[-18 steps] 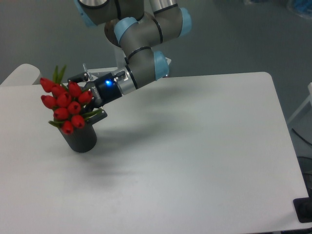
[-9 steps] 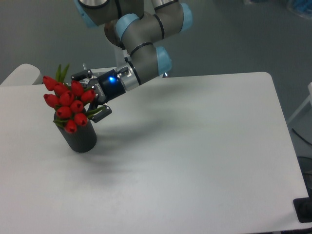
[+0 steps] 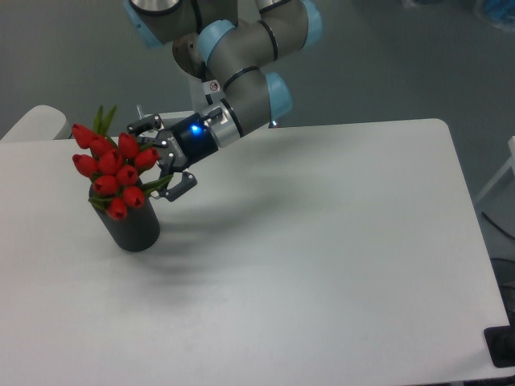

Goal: Insert the flowers into the vase
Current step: 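Open the gripper and release the tulips in the vase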

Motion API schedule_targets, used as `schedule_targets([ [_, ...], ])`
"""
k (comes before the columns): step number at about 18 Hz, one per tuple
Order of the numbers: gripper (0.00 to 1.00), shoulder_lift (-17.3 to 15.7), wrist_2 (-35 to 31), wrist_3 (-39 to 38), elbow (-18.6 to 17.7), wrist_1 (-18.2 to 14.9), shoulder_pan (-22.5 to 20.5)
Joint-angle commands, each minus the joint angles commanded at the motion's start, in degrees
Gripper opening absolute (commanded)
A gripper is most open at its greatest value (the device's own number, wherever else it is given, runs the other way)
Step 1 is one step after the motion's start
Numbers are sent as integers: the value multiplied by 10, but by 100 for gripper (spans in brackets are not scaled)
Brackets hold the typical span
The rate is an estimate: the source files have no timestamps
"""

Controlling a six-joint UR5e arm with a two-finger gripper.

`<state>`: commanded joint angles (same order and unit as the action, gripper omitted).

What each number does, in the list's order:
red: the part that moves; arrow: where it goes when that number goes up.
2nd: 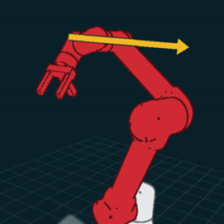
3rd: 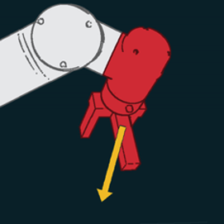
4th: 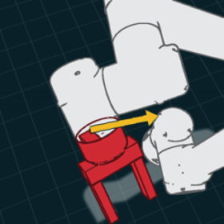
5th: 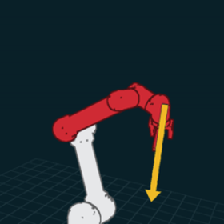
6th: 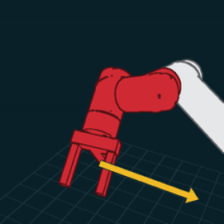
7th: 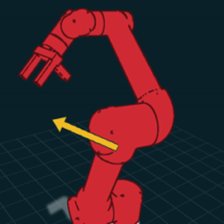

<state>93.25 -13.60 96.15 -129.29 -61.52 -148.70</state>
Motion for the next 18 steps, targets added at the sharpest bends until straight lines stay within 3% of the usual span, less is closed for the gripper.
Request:
schedule_targets([
  [2,100,-8,-37,0,1,0,-16],
  [10,100,-25,-64,-11,21,-3,-86],
  [18,100,-13,-300,-19,129,-5,-102],
])
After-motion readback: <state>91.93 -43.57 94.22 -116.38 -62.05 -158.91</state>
